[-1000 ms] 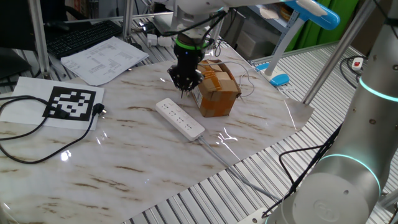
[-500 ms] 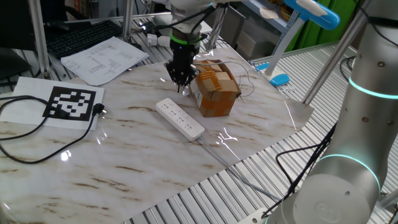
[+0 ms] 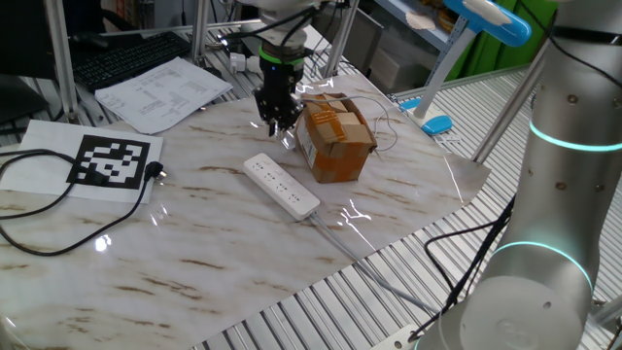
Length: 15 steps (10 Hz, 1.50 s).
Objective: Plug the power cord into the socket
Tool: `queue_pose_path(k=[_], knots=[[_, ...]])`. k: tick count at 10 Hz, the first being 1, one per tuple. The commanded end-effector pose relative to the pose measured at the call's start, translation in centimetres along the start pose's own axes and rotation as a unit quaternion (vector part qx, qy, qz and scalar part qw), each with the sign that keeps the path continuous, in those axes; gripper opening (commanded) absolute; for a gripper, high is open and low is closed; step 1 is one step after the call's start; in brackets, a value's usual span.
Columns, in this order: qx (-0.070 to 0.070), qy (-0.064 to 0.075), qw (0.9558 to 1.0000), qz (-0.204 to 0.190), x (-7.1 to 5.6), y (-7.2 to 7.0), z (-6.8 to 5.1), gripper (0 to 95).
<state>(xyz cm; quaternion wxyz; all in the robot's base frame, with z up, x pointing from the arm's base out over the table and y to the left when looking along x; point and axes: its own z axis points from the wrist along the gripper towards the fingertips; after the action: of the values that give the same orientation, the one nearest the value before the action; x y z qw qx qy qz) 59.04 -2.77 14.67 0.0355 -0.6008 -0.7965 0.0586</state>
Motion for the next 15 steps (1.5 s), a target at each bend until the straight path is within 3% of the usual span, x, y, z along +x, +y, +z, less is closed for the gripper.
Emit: queue_pose_path(k=[1,4,7,10,11,15], knots=[[-0.003,0.000,0.9994,0.033,-0.3,0.5,-0.1,19.0],[-0.008,-0.010,0.9980,0.062,-1.2,0.5,0.3,19.0],[-0.021,-0.011,0.9967,0.077,-2.9,0.5,0.7,19.0],[-0.029,-0.008,0.9939,0.106,-3.6,1.2,0.5,19.0],[-0.028,-0.008,0.9939,0.106,-3.6,1.3,0.5,38.0],[-0.021,0.004,0.9943,0.105,-3.6,1.3,0.3,38.0]])
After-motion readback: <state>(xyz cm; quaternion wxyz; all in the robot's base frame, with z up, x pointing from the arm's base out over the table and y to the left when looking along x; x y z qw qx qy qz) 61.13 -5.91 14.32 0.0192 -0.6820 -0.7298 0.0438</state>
